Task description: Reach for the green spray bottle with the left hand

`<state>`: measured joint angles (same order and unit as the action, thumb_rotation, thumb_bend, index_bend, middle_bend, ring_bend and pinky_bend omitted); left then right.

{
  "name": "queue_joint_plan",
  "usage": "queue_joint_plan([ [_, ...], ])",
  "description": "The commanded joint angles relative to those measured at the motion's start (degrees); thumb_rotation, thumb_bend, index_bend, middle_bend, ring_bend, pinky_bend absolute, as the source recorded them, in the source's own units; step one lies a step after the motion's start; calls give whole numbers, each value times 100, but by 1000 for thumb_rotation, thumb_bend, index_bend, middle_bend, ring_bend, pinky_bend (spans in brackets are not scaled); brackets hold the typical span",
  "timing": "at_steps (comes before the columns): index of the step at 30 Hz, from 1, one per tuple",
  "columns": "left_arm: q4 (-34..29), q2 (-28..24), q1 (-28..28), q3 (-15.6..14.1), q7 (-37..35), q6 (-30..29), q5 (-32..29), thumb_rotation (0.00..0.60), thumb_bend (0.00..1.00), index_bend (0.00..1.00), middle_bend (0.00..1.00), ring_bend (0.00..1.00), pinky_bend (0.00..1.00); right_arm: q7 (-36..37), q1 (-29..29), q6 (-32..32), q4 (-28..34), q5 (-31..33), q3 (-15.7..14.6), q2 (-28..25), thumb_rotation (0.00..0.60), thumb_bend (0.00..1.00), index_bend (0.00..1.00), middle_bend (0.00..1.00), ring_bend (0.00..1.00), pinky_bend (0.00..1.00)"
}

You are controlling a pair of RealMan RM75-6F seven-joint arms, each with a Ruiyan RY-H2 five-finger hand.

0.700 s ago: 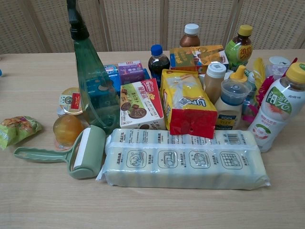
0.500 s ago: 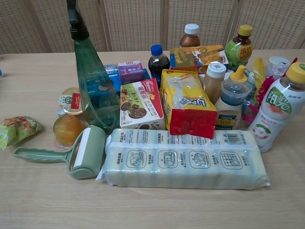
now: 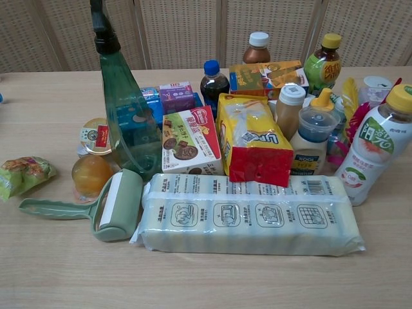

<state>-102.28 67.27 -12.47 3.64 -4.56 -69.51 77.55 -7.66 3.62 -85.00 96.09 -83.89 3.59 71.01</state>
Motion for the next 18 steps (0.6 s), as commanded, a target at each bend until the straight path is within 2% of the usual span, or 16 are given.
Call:
queue_joint_plan([
  [1,-22,479,-533,451,-436,584,-489,570,224,0,0,0,0,19,-46,-26,11,40,-19,-47,393,150,0,0,0,0],
  [8,283,1150,-1189,982,-983,1310,-1110,571,224,0,0,0,0,99,-161,-102,-36,124,-42,-82,392,151,0,0,0,0],
  [18,867,2147,-1942,1502,-1459,1746,-1372,573,224,0,16,27,0,147,-283,-123,-71,279,-49,-153,393,151,0,0,0,0],
])
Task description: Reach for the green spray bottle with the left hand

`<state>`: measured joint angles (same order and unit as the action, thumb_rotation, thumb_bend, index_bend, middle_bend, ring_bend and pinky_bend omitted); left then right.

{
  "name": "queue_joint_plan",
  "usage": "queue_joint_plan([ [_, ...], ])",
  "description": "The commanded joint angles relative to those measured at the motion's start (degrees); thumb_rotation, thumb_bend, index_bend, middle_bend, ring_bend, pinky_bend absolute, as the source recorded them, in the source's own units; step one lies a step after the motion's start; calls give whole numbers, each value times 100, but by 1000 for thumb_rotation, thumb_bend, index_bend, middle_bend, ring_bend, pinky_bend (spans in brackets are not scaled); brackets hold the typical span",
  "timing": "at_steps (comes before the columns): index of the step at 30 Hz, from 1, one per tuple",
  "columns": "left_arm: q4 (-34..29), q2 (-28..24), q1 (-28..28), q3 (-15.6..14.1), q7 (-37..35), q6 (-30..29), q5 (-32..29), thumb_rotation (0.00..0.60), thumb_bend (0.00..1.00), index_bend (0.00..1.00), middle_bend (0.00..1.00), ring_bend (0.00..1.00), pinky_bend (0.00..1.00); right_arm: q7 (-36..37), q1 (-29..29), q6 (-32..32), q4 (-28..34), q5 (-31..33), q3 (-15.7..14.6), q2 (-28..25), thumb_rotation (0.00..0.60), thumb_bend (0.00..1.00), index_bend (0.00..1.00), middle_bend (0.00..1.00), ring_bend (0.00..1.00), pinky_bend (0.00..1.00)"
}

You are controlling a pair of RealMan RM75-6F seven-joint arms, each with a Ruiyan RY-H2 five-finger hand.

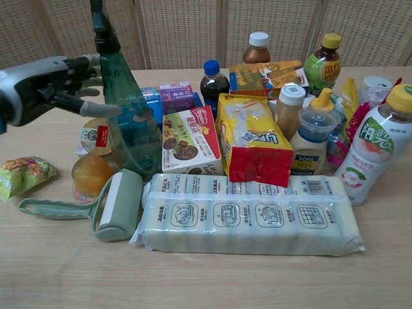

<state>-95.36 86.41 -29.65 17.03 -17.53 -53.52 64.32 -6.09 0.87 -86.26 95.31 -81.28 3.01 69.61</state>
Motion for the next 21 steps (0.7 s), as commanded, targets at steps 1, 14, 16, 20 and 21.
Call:
queue_joint_plan([
  [1,239,307,-293,193,-175,175,-40,573,224,0,18,28,0,-13,-8,4,16,30,17,-20,394,150,0,0,0,0],
  [14,924,1099,-712,409,281,-157,-529,600,328,560,742,784,256,-90,-19,27,101,95,66,-65,391,149,0,0,0,0],
  [16,968,1142,-693,484,215,-257,-569,600,330,585,769,792,283,-94,-17,28,106,91,73,-66,392,150,0,0,0,0],
  [20,1036,1124,-653,633,116,-474,-539,600,327,607,794,813,321,-108,4,50,113,83,89,-51,391,149,0,0,0,0],
  [21,1035,1099,-645,668,99,-516,-524,600,326,607,794,813,324,-106,10,57,114,85,95,-46,390,150,0,0,0,0],
])
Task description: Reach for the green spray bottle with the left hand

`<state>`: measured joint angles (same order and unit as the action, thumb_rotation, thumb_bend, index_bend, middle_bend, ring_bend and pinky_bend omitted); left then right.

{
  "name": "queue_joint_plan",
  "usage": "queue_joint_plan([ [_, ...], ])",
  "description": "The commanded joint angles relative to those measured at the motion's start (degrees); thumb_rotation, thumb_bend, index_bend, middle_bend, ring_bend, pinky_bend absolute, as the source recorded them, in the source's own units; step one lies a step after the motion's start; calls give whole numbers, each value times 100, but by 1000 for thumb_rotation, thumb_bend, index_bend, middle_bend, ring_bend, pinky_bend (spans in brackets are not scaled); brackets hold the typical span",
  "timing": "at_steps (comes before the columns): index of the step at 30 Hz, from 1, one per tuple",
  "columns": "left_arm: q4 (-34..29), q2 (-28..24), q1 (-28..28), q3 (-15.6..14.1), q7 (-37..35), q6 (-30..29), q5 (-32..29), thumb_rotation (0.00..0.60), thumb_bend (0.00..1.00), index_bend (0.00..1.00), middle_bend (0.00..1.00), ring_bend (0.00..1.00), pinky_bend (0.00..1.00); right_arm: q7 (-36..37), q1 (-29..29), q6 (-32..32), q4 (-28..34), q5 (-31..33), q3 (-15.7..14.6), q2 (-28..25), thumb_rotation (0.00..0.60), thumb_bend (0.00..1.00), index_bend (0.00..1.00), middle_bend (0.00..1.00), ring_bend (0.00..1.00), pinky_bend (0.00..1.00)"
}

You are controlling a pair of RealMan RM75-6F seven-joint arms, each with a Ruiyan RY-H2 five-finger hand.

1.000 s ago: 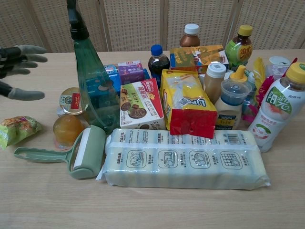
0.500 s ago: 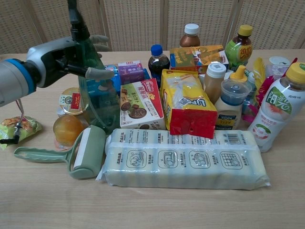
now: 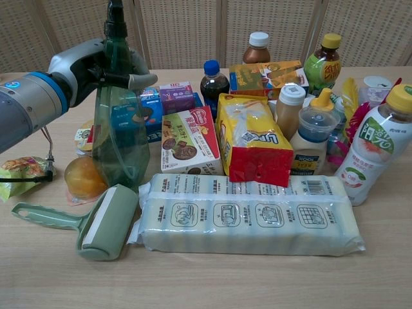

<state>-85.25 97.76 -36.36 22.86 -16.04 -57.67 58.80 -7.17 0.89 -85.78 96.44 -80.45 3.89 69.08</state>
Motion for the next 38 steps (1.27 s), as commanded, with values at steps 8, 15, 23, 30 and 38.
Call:
queue_joint_plan([
  [8,-331,-438,146,422,-241,-423,134,600,317,607,794,814,325,-7,60,82,-19,2,29,43,389,150,0,0,0,0],
  [15,-1029,-999,249,734,-238,-637,182,600,314,607,794,813,326,48,79,107,-71,-36,23,73,391,149,0,0,0,0],
  [23,-2051,-1691,277,1328,-391,-650,-179,600,305,607,794,814,325,297,15,6,-221,-158,-28,141,394,150,0,0,0,0],
  [30,-2816,-2195,199,1848,-242,-833,-518,600,301,607,795,814,325,596,-54,-19,-468,-203,-90,255,388,149,0,0,0,0],
  [38,-3301,-2570,176,2070,-174,-986,-922,600,298,607,796,814,325,745,-61,32,-617,-220,-113,332,391,150,0,0,0,0],
])
